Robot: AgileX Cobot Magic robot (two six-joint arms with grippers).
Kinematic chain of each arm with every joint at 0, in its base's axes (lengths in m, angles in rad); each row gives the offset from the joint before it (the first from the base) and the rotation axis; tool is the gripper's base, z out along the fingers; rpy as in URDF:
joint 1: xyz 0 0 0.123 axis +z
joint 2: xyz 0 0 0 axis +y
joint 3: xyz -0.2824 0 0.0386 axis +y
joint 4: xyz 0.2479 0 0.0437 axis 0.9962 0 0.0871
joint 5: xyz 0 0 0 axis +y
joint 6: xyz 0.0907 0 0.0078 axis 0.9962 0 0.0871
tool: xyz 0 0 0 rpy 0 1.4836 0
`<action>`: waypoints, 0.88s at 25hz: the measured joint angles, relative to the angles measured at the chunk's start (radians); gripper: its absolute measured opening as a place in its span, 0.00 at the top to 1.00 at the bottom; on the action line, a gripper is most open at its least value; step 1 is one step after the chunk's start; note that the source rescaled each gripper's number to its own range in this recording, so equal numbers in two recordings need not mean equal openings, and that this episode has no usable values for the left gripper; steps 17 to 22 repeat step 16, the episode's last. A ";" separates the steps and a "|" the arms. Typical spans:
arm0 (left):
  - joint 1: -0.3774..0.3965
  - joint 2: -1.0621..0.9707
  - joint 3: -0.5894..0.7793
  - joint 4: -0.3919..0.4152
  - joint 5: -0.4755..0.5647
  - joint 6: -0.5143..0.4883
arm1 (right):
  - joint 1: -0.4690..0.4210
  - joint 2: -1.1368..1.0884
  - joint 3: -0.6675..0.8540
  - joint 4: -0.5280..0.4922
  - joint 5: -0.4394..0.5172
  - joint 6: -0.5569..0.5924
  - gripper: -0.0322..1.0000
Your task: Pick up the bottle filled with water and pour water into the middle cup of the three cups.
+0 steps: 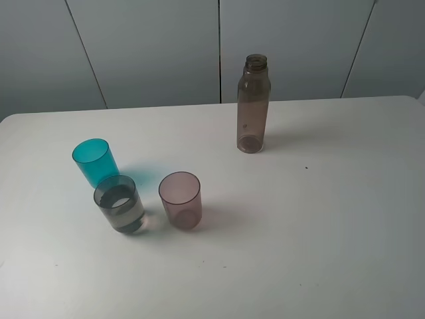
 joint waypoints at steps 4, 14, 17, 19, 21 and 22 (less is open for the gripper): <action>0.000 0.000 0.000 0.000 0.000 0.002 | 0.000 0.000 0.000 0.000 0.000 0.000 0.00; 0.000 0.000 0.000 0.000 0.000 0.006 | 0.000 0.000 0.000 0.000 0.000 0.000 0.00; 0.000 0.000 0.000 0.000 0.000 0.006 | 0.000 0.000 0.000 0.000 0.000 0.000 0.00; 0.000 0.000 0.000 0.000 0.000 0.006 | 0.000 0.000 0.000 0.000 0.000 0.000 0.00; 0.000 0.000 0.000 0.000 0.000 0.006 | 0.000 0.000 0.000 0.000 0.000 0.000 0.00; 0.000 0.000 0.000 0.000 0.000 0.006 | 0.000 0.000 0.000 0.000 0.000 0.000 0.00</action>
